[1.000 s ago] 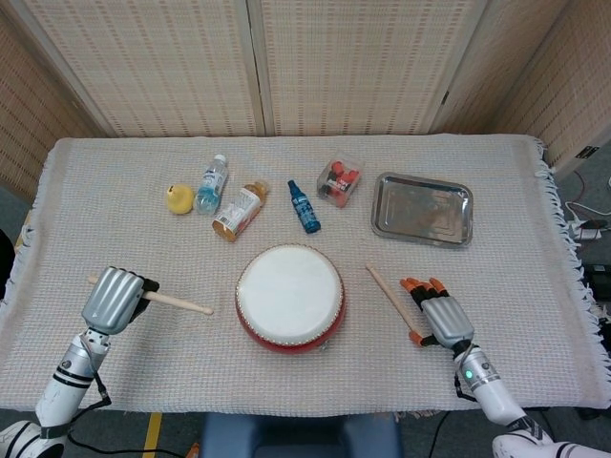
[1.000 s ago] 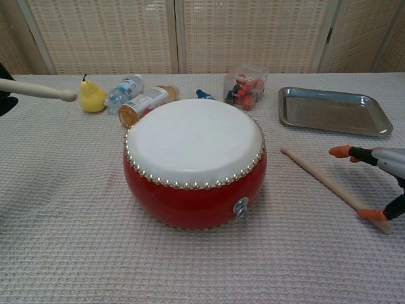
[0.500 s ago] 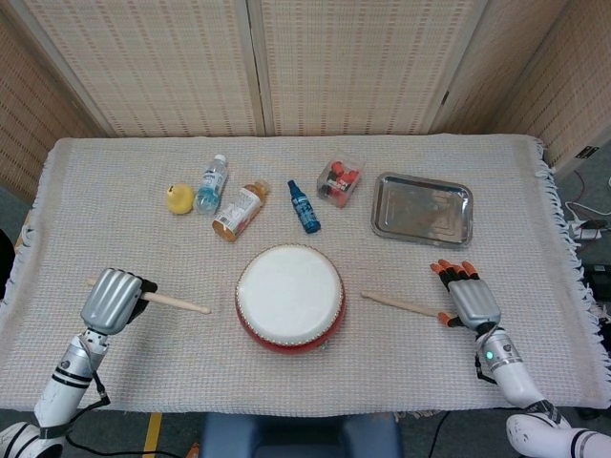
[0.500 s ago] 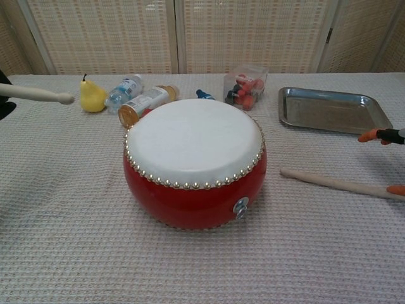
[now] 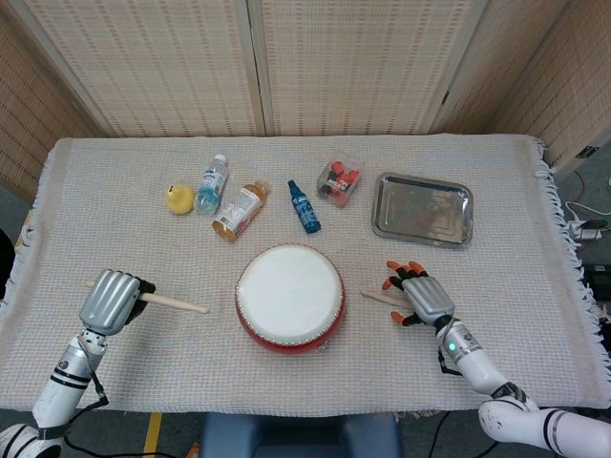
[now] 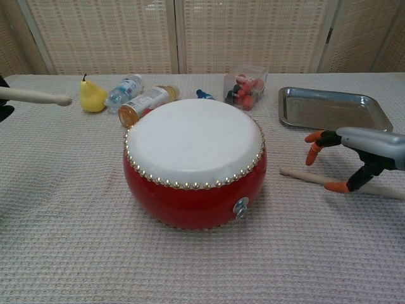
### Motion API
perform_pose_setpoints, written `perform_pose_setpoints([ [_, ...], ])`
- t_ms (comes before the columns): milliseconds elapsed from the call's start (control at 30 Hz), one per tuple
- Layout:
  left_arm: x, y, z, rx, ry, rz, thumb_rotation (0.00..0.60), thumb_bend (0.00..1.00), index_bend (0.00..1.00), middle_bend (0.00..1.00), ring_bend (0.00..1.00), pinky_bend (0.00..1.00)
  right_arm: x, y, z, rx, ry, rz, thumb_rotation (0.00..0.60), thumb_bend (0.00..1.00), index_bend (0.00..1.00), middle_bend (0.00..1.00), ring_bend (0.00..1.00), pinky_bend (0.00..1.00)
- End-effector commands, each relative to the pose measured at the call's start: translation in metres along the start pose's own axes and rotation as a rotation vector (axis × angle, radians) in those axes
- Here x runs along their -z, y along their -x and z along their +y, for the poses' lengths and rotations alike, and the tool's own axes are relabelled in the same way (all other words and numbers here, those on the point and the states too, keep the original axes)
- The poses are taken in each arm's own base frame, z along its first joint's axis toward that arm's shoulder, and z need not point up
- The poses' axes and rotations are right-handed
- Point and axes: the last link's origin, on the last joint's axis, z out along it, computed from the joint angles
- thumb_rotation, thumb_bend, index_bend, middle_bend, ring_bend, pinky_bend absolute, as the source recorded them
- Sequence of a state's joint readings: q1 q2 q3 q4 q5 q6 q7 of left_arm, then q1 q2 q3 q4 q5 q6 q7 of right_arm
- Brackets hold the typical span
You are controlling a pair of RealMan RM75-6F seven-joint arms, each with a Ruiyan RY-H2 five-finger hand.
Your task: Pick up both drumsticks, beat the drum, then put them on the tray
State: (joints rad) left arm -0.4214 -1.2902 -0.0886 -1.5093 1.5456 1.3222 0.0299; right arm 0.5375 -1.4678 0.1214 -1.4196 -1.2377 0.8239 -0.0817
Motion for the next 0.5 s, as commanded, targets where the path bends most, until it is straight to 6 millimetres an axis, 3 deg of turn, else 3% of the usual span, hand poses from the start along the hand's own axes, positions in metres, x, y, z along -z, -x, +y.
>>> perform_pose_setpoints([
  [33, 0.0007, 0.0007, -0.002, 0.002, -0.006, -0.005, 0.6, 0.9, 1.0, 1.0, 1.0, 1.0, -0.0069, 0.0056, -0.002, 0.021, 0.002, 0.002, 0.6, 0.36, 0.4, 0.03, 0.0, 0.0],
  [500, 0.0025, 0.0026, -0.0072, 0.011, -0.02, -0.015, 0.6, 0.9, 1.0, 1.0, 1.0, 1.0, -0.0164, 0.0109, 0.001, 0.026, 0.012, 0.024, 0.6, 0.38, 0.42, 0.03, 0.0, 0.0],
])
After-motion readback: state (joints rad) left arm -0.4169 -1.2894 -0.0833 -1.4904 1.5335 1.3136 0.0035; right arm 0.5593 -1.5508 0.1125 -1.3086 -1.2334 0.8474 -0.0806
